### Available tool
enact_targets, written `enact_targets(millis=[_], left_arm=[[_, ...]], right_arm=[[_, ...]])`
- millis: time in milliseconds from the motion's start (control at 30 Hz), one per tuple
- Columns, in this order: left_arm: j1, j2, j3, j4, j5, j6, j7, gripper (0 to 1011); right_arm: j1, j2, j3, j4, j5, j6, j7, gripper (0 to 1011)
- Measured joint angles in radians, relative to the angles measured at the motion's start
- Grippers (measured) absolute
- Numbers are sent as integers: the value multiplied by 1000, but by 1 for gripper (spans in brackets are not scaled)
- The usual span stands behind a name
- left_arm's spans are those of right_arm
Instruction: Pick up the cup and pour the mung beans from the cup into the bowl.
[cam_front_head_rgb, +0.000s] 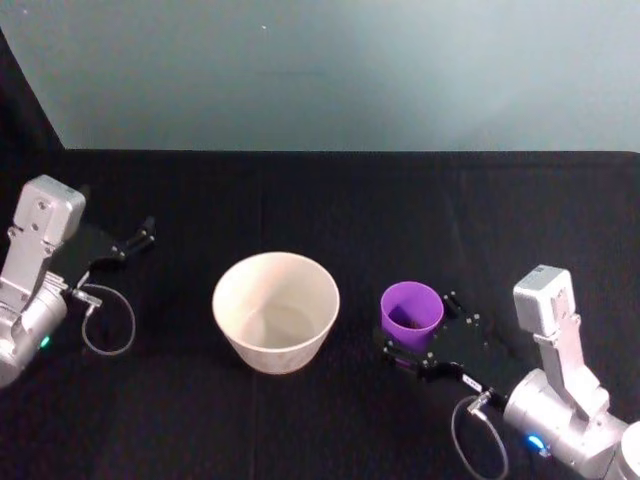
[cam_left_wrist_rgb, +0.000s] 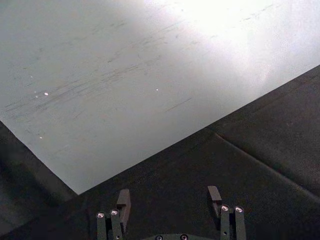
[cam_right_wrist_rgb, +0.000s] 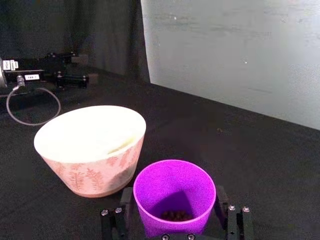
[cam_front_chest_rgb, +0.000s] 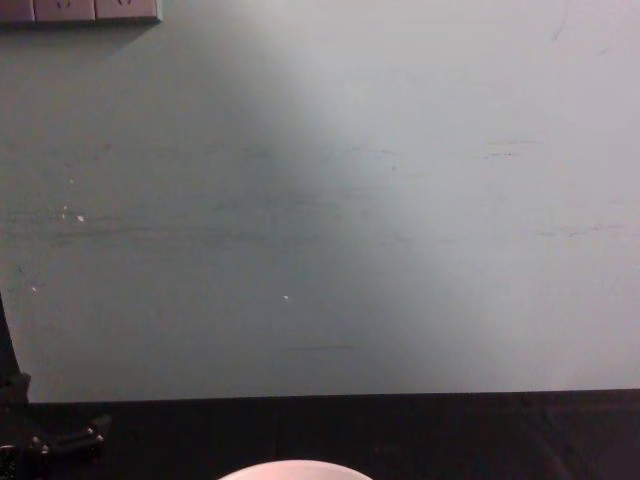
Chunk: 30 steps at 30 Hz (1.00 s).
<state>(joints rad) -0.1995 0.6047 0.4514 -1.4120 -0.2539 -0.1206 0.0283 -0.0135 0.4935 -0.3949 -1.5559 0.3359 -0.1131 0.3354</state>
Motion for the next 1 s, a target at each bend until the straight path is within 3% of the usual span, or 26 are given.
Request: enact_targets(millis=[467, 800, 1000], left_arm=[[0, 0, 0, 0, 0, 0, 0, 1000], [0, 0, 0, 0, 0, 0, 0, 1000], [0, 0, 0, 0, 0, 0, 0, 1000]], right_arm=[[-9, -30, 27, 12, -17, -6, 22, 997], [-18, -49, 48, 15, -25, -3, 42, 774], [-26, -51, 63, -17, -46, 11, 42, 738]])
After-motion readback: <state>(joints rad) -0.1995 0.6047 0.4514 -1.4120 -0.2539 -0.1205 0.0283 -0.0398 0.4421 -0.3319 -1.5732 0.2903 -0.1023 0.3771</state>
